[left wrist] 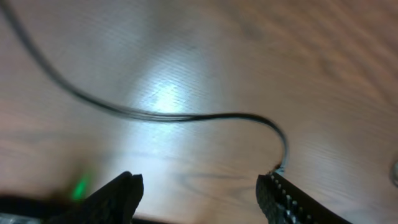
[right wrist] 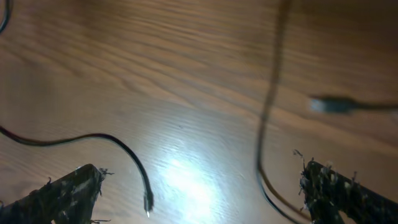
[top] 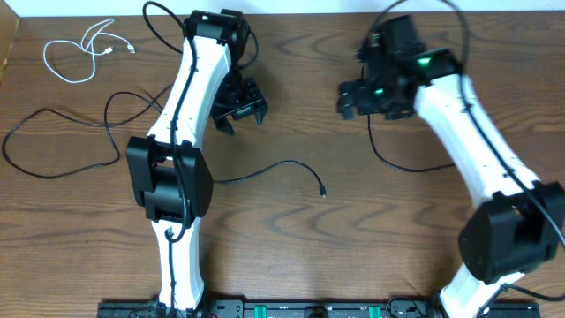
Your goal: Untangle cables
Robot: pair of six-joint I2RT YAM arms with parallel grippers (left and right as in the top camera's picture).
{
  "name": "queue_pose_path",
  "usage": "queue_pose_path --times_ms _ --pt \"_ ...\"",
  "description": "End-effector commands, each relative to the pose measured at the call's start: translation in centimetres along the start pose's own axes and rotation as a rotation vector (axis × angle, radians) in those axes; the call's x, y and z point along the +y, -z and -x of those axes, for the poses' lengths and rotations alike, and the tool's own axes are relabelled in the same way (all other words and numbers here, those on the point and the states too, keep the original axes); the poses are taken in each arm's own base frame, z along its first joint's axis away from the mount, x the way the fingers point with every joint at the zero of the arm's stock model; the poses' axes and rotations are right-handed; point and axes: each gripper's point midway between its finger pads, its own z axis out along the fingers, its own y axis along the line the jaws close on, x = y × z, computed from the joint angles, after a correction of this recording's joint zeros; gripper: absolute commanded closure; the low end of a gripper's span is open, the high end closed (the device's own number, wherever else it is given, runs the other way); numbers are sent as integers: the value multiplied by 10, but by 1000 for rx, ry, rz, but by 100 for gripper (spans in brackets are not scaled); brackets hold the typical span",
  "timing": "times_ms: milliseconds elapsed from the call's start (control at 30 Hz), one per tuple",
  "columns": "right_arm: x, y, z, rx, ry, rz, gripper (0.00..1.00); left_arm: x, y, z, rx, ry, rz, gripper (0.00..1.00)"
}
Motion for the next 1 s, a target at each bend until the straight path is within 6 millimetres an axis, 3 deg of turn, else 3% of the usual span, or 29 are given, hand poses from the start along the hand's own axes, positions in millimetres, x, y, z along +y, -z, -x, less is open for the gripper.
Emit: queue_pose_path --times_ms 0,133,267,400,500,567,633,667,833,967 --pt "-14 22 5 -27 -67 -3 1 23 25 -7 -75 85 70 35" --pt "-28 24 1 -11 -97 -21 1 33 46 -23 -127 79 103 35" --pt "-29 24 1 -8 -99 -21 1 48 58 -48 -178 113 172 34" --pt "-29 24 -1 -2 -97 -22 1 58 62 -69 -225 135 156 34" --pt "-29 24 -1 -2 -77 -22 1 69 58 -71 -297 241 124 34" --pt "-29 24 -1 -3 -45 -22 1 66 47 -65 -344 286 67 30" --pt "-29 24 0 -6 -38 -21 1 64 30 -63 -346 329 36 12" --pt "-29 24 0 -7 -38 -21 1 61 19 -63 -327 348 19 11" --pt "-28 23 0 -6 -38 -21 1 40 -35 -59 -241 400 -93 19" --pt "-27 23 -1 0 -35 -20 1 39 -65 -52 -233 403 -95 22"
